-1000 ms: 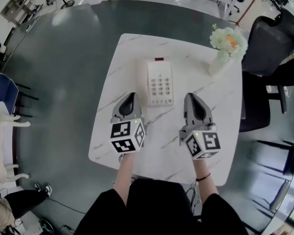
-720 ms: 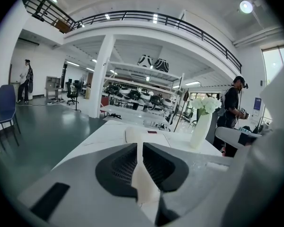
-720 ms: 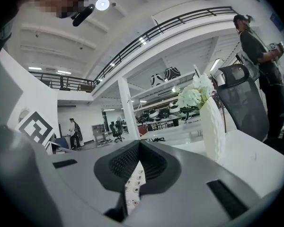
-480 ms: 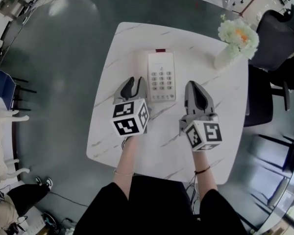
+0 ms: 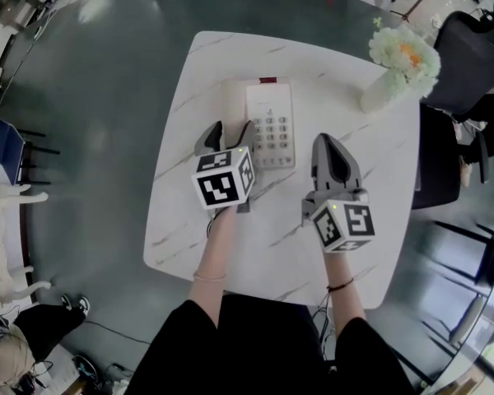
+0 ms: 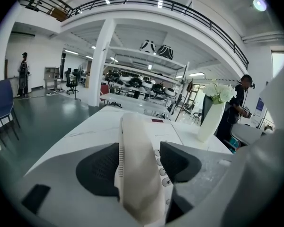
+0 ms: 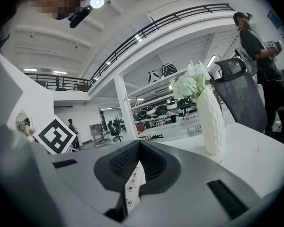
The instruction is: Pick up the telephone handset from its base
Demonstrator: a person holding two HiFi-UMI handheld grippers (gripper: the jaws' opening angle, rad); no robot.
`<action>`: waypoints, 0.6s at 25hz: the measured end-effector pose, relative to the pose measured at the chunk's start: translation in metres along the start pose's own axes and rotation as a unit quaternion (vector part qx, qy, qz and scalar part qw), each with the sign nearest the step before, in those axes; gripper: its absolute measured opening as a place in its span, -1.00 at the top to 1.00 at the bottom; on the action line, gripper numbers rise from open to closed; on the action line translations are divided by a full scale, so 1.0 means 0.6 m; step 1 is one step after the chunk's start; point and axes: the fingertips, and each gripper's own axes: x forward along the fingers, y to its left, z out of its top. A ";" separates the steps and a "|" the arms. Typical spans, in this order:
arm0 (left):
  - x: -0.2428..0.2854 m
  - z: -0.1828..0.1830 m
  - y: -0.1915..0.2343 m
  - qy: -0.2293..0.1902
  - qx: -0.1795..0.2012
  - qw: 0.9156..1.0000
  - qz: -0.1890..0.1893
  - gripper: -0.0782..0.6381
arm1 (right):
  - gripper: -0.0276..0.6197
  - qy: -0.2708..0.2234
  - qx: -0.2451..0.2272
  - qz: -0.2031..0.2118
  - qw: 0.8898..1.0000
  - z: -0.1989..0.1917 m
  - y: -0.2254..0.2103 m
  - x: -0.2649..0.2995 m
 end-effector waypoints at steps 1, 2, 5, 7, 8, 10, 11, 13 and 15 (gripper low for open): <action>0.004 0.000 0.000 0.002 0.001 1.000 0.001 0.07 | 0.94 0.001 0.001 0.000 1.000 -0.002 -0.001 0.000; 0.007 -0.001 0.000 0.004 0.003 1.000 0.003 0.07 | 0.94 0.001 0.002 -0.001 1.000 -0.003 -0.002 0.000; 0.016 -0.003 0.003 0.016 0.011 1.000 0.010 0.07 | 0.94 0.004 0.006 -0.004 1.000 -0.007 -0.002 0.000; 0.020 -0.005 0.005 0.024 0.020 0.999 0.016 0.08 | 0.94 0.005 0.007 -0.003 1.000 -0.008 -0.002 0.000; 0.022 -0.006 0.005 0.027 0.025 0.999 0.020 0.08 | 0.94 0.005 0.007 -0.003 1.000 -0.009 -0.003 0.000; 0.026 -0.007 0.006 0.031 0.031 0.999 0.026 0.08 | 0.94 0.005 0.006 -0.003 1.000 -0.010 -0.005 0.000; 0.028 -0.008 0.006 0.033 0.033 0.999 0.028 0.09 | 0.94 0.005 0.007 -0.003 1.000 -0.011 -0.006 -0.001; 0.030 -0.010 0.007 0.039 0.036 0.998 0.034 0.10 | 0.94 0.005 0.008 -0.005 1.000 -0.012 -0.009 -0.002; 0.030 -0.010 0.007 0.043 0.037 0.998 0.041 0.12 | 0.94 0.006 0.008 -0.006 1.000 -0.012 -0.010 -0.004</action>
